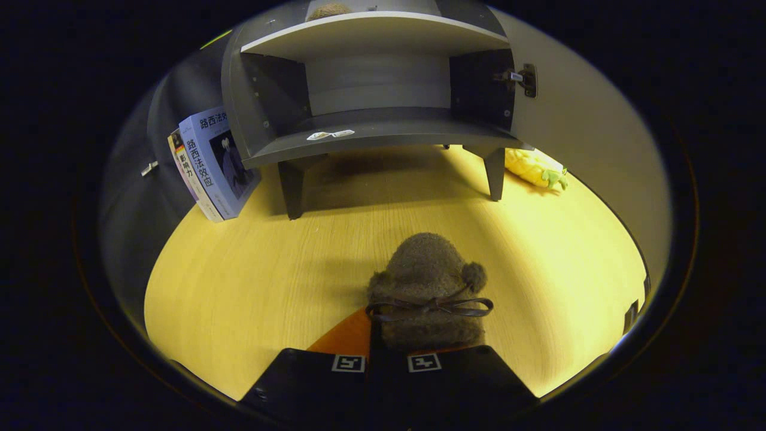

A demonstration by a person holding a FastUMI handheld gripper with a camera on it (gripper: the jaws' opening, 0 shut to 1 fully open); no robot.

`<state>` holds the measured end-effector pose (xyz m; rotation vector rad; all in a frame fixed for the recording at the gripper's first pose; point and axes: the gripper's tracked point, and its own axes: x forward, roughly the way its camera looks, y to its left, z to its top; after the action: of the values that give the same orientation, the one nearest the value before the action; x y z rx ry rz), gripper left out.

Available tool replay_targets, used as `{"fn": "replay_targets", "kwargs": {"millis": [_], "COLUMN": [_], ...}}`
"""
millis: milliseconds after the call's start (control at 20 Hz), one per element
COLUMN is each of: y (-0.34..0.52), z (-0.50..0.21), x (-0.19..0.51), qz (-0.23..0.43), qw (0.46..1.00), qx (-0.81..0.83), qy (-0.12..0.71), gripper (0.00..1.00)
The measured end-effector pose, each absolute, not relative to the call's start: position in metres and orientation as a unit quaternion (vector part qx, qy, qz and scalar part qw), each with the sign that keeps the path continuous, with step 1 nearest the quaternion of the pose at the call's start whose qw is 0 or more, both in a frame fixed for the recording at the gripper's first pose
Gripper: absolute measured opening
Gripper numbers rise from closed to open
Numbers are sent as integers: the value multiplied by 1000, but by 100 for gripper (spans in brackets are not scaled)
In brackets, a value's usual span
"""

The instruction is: Open the shoe cabinet door, grab the shoes and put them into the shoe cabinet, then close the shoe cabinet door.

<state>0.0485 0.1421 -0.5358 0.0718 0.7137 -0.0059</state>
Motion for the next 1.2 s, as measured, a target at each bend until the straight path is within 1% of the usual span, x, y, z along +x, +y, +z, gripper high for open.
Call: {"fn": "replay_targets", "kwargs": {"millis": [100, 250, 400, 750, 950, 1200], "y": [140, 141, 137, 126, 127, 121], "z": [-526, -491, -437, -288, -214, -151], "x": [44, 38, 34, 49, 82, 166], "qz": [5, 32, 55, 79, 89, 78], "qw": [939, 944, 948, 956, 960, 973], "qx": [31, 28, 21, 45, 61, 52], "qy": [342, 329, 314, 278, 257, 209], "gripper": [11, 11, 11, 11, 11, 11]}}
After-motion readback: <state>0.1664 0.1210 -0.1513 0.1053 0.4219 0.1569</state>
